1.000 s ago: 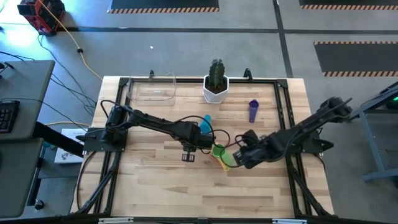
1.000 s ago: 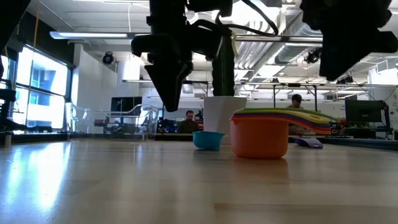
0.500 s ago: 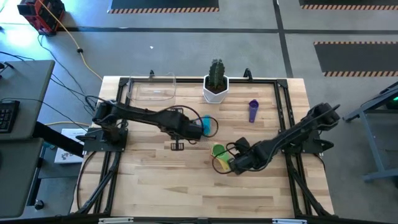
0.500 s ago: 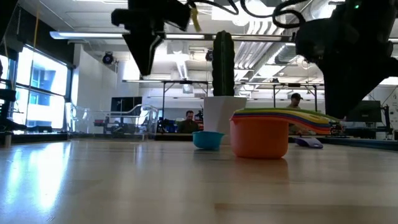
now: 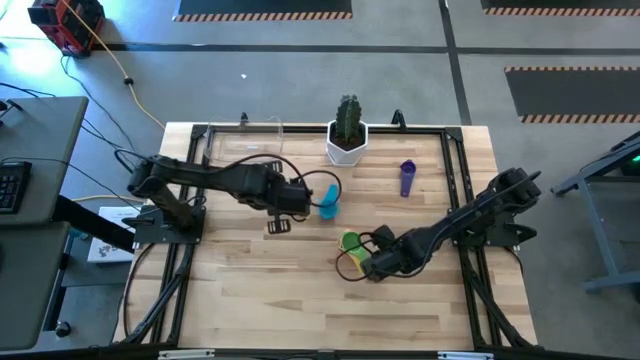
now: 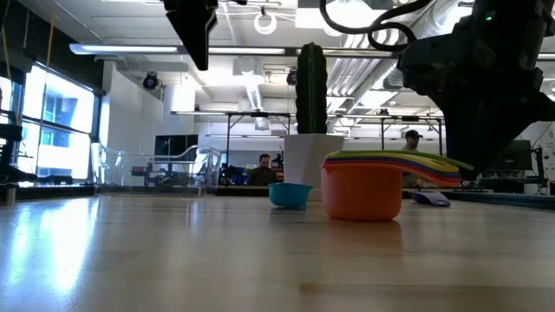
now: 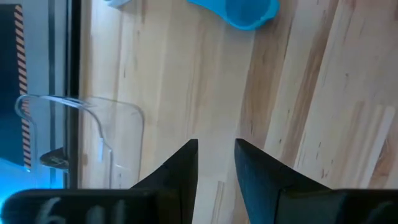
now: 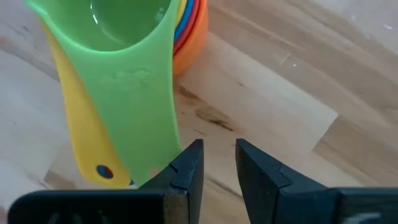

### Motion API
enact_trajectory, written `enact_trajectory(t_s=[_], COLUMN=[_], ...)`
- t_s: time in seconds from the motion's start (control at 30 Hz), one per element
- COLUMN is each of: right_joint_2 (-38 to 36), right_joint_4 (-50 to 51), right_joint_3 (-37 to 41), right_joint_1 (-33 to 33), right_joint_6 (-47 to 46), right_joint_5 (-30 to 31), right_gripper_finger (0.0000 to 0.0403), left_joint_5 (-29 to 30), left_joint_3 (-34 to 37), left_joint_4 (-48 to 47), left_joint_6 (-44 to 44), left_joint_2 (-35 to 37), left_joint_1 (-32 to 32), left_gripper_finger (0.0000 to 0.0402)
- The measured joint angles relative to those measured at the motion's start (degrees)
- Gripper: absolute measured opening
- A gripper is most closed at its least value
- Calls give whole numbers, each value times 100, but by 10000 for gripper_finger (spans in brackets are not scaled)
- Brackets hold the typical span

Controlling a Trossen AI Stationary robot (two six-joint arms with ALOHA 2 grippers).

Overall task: Nest measuring cups in basket
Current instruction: Stack the green measuring cup on the yellow measuring cup, then stack the light blue measuring cup on the green measuring cup

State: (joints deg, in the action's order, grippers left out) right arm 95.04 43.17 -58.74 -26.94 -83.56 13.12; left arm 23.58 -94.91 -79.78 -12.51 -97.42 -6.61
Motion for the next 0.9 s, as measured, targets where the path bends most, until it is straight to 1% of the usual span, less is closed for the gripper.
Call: enact_trajectory(t_s=[0.2, 0.43, 0.57, 0.77, 0.9], right_joint_2=[0, 0, 0, -81, -371], right_joint_4=[-322, -488, -625, -432, -140], right_joint_3=[0, 0, -1, -1, 0], right_joint_1=[0, 0, 0, 16, 65], right_joint_6=[129, 194, 387, 438, 361], right_joint_5=[-321, -427, -503, -509, -483], right_gripper_finger=[83, 83, 83, 83, 83], left_joint_5=[28, 26, 26, 26, 94], left_joint_3=[0, 0, 0, 0, 0], left_joint_4=[-14, -16, -83, -324, -538], left_joint_6=[15, 17, 22, 17, 0], left_joint_2=[-1, -17, -17, -17, -17], left_joint_1=[0, 0, 0, 0, 0], left_gripper_finger=[97, 97, 97, 97, 97])
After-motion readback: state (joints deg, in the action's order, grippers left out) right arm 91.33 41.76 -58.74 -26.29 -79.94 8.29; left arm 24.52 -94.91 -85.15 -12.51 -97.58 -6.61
